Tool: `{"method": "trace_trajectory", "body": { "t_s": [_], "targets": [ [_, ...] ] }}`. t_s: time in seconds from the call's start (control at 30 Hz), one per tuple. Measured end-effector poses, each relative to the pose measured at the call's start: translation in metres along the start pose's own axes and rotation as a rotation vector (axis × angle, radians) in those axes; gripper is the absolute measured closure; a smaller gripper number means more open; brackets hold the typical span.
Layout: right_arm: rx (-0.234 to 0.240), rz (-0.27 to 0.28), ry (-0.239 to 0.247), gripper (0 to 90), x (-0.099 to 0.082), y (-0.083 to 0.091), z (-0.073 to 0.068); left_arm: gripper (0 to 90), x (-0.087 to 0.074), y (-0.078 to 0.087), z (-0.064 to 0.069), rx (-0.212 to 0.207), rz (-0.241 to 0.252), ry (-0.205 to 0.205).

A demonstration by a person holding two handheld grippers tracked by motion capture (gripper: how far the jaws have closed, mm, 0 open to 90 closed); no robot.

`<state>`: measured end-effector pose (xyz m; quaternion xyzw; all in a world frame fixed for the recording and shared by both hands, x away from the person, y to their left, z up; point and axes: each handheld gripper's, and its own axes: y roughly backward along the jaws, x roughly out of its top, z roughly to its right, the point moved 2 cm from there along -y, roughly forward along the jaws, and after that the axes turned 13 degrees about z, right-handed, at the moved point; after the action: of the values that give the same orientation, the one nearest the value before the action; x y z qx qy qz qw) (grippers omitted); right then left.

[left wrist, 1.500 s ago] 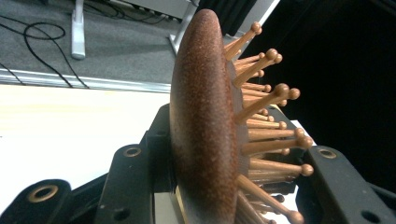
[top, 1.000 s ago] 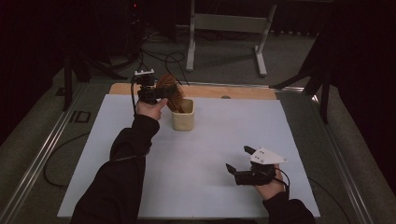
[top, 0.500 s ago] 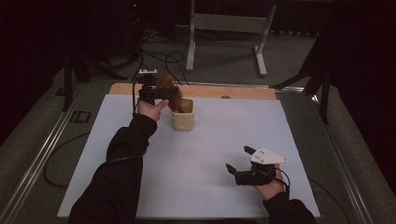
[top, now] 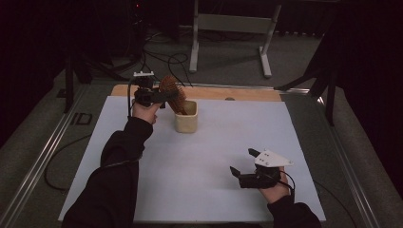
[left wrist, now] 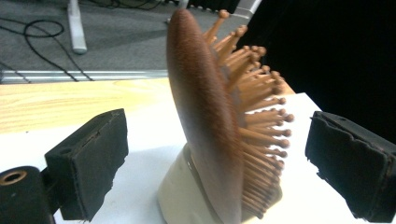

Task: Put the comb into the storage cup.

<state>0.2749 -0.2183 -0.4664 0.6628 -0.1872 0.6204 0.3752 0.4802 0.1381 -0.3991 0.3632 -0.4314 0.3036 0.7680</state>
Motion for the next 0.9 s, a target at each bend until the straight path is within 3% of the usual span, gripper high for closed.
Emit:
{"method": "trace_trajectory", "body": {
  "t_s": [0.23, 0.53, 0.77, 0.9],
  "targets": [
    [0.001, -0.004, -0.005, 9.2, -0.001, -0.001, 0.0, 1.9, 0.0, 0.008, 0.001, -0.024, -0.007, -0.041],
    [0.009, -0.007, -0.018, 9.2, -0.003, -0.003, 0.002, 0.0, 0.004, 0.015, -0.004, -0.046, -0.053, -0.078],
    [0.014, -0.007, -0.023, 9.2, -0.003, -0.004, 0.002, 0.0, 0.007, 0.023, -0.006, -0.05, -0.019, -0.128],
    [0.015, -0.005, -0.018, 9.2, -0.003, -0.003, 0.003, 0.0, 0.007, 0.026, -0.005, -0.072, -0.025, -0.147]
  ]
}}
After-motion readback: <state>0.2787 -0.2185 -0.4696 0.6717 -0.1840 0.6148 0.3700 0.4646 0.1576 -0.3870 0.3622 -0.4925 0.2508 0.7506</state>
